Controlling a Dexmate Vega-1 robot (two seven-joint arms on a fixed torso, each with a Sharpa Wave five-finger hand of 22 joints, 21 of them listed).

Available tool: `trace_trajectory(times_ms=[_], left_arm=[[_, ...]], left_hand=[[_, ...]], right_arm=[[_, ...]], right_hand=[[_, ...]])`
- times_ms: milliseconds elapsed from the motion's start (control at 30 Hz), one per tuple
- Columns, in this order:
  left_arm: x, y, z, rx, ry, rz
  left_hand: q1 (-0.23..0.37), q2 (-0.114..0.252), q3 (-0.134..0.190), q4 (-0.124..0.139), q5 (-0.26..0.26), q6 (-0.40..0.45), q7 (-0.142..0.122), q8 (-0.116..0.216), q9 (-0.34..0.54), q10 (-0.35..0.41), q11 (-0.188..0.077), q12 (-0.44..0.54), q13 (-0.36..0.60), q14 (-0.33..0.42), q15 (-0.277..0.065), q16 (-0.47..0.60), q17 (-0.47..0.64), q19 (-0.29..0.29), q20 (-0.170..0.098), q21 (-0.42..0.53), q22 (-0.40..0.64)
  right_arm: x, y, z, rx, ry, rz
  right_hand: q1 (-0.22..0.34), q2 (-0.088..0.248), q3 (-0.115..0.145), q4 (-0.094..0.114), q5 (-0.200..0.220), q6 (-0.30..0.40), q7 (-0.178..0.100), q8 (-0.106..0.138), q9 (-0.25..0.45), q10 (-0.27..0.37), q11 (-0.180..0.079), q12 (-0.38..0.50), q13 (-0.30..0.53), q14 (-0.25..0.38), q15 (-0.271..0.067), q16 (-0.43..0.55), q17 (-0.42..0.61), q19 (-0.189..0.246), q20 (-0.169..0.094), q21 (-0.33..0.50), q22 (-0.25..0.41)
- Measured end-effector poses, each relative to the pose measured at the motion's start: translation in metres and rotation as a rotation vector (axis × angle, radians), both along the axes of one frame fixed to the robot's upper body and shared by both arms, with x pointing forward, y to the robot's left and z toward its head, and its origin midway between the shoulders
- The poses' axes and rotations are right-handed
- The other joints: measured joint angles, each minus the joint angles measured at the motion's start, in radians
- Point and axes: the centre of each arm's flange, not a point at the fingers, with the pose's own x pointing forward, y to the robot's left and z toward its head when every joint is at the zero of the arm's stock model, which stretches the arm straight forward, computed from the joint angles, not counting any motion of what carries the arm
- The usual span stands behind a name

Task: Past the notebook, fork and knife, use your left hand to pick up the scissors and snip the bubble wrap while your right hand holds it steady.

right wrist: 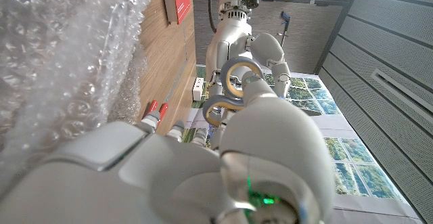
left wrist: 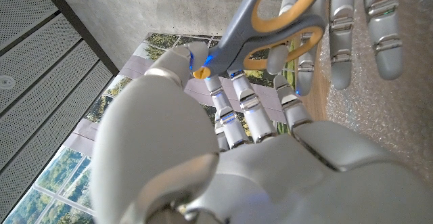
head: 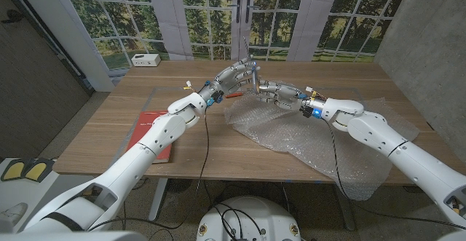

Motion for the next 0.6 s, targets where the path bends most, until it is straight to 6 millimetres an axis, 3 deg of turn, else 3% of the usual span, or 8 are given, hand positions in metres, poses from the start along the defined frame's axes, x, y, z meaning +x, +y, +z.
trace_trajectory(times_ms=[133,367,600], left_arm=[[0.0001,-0.0001,0.0003,-0.002,-0.003,-0.004],[0.0001,-0.0003,-0.0001,-0.002,-0.006,-0.011],[0.0007,0.0004,-0.0008,-0.003,-0.005,-0.010]], left_hand=[[0.000,0.000,0.000,0.000,0.000,0.000,0.000,0.000,0.000,0.000,0.000,0.000,0.000,0.000,0.000,0.000,0.000,0.000,0.000,0.000,0.000],[0.000,0.001,0.000,0.000,0.000,0.000,0.000,0.000,0.000,0.000,0.000,0.000,0.000,0.000,0.000,0.000,0.000,0.000,0.000,0.000,0.000],[0.004,0.005,0.000,0.000,-0.001,-0.003,-0.003,0.000,0.000,0.000,0.000,0.000,0.000,0.000,0.000,0.000,0.000,0.000,0.000,0.000,0.000]], right_arm=[[-0.0006,-0.0008,0.0004,-0.005,-0.005,0.002],[-0.0012,-0.0001,0.0021,-0.019,-0.019,0.018],[-0.0011,0.0001,0.0020,-0.026,-0.025,0.018]], right_hand=[[-0.003,-0.002,0.000,0.000,0.000,-0.024,0.004,-0.004,0.000,0.000,0.000,0.000,0.000,0.000,0.000,0.000,0.002,-0.007,0.007,0.000,0.002],[-0.025,0.012,0.001,0.023,0.000,-0.074,0.023,-0.012,0.000,0.000,0.008,0.000,0.000,0.000,0.000,0.000,0.003,-0.007,0.007,0.000,0.002],[-0.042,0.003,-0.001,0.033,0.000,-0.077,0.023,-0.012,0.000,0.000,0.008,0.000,0.000,0.000,0.000,0.000,0.008,-0.013,0.013,0.000,0.002]])
